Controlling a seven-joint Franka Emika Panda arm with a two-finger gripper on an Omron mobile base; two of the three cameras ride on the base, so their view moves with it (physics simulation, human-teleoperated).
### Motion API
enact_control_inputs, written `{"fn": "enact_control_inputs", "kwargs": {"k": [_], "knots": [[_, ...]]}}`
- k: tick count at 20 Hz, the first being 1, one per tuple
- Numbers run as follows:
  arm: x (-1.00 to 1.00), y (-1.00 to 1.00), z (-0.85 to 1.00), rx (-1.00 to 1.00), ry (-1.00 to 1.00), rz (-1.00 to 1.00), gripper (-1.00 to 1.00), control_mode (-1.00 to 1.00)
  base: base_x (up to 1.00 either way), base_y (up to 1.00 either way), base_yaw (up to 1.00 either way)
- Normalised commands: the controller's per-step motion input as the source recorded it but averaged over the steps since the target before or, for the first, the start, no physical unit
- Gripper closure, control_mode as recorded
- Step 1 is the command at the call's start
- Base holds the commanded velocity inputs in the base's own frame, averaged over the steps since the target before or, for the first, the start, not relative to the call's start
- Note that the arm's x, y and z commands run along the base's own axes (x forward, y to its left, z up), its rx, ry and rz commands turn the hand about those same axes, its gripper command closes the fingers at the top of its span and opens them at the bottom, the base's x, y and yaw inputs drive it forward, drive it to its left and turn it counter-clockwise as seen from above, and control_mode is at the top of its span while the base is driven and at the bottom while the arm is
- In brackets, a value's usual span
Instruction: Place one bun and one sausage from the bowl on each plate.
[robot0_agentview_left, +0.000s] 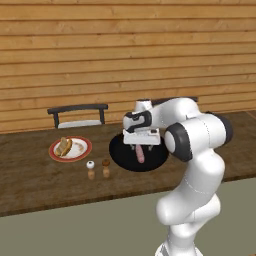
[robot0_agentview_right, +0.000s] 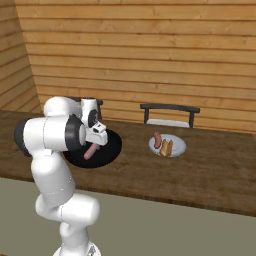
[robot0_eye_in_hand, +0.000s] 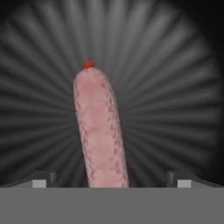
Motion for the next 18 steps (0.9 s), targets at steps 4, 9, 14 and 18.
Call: {"fn": "enact_control_inputs", "kwargs": {"k": [4,9,14,18], "knots": [[0.08,0.00,-0.38,0.00,0.00,0.00,-1.00,-1.00,0.00,0.00,0.00],[0.07,0.00,-0.29,0.00,0.00,0.00,-1.00,-1.00,0.00,0.00,0.00],[0.02,0.00,-0.31,0.00,0.00,0.00,-1.00,-1.00,0.00,0.00,0.00],[0.00,0.00,-0.15,0.00,0.00,0.00,1.00,-1.00,0.00,0.00,0.00]]}}
